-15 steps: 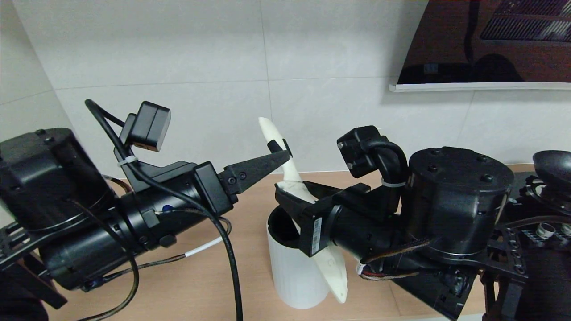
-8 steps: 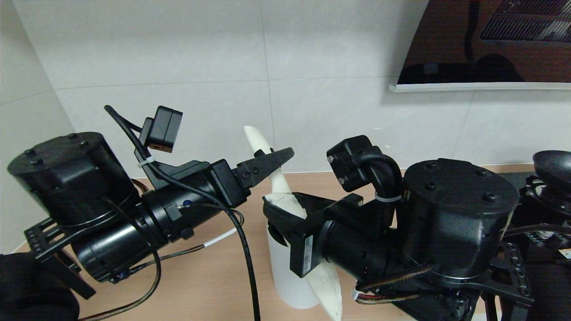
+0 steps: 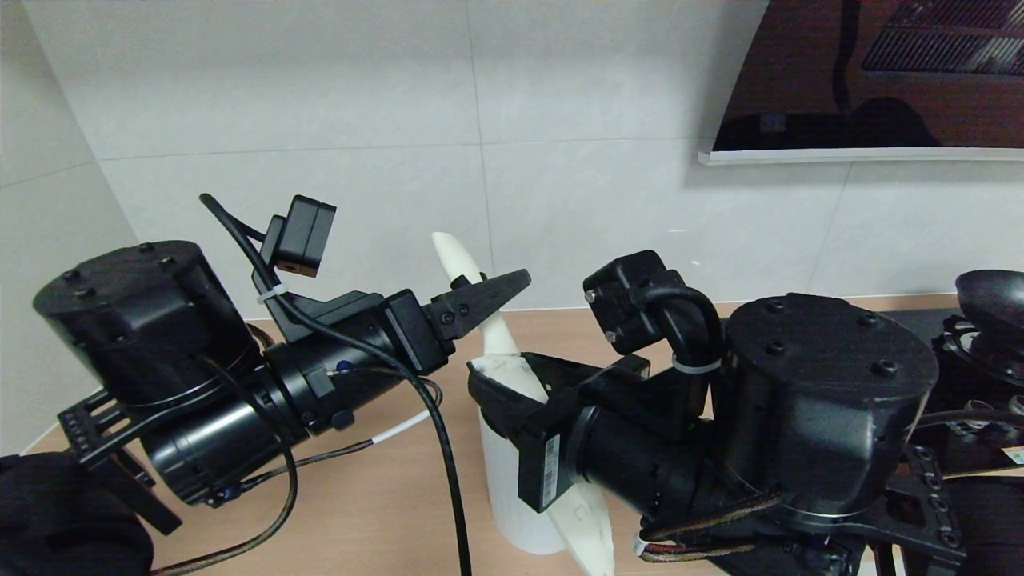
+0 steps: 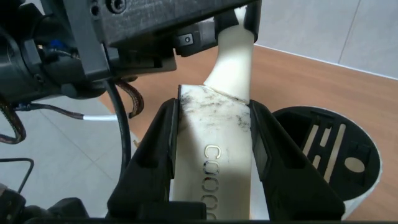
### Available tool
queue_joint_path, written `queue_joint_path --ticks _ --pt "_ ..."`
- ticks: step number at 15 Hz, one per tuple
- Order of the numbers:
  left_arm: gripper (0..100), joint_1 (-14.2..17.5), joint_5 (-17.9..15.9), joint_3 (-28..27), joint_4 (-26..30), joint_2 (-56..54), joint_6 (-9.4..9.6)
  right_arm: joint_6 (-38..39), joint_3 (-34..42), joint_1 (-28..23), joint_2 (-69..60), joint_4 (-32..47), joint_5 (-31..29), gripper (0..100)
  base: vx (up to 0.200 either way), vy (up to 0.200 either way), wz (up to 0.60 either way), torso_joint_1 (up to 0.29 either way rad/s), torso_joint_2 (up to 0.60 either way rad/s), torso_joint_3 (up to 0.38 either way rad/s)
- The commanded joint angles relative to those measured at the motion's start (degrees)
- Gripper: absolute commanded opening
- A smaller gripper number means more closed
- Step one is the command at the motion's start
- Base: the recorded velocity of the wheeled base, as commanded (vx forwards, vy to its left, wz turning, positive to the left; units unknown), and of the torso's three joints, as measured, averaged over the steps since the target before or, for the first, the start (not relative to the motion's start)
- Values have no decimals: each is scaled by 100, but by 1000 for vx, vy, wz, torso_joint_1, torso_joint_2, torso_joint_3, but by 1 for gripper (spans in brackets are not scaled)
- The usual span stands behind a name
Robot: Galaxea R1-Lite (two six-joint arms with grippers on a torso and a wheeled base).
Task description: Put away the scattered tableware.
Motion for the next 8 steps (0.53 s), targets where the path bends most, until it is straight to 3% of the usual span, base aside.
queue_joint_path --ticks 1,3,4,8 --pt "100 5 1 -7 0 -5 -3 -5 24 17 -27 -3 3 0 0 0 0 0 0 0" --pt "100 5 10 -15 0 4 -3 -5 42 26 -53 -3 3 0 0 0 0 0 0 0" --pt "0 5 1 2 0 13 -3 -5 42 52 -62 -3 3 0 0 0 0 0 0 0" --pt "0 5 -8 11 0 -14 -3 -23 68 52 -123 -21 3 0 0 0 0 0 0 0"
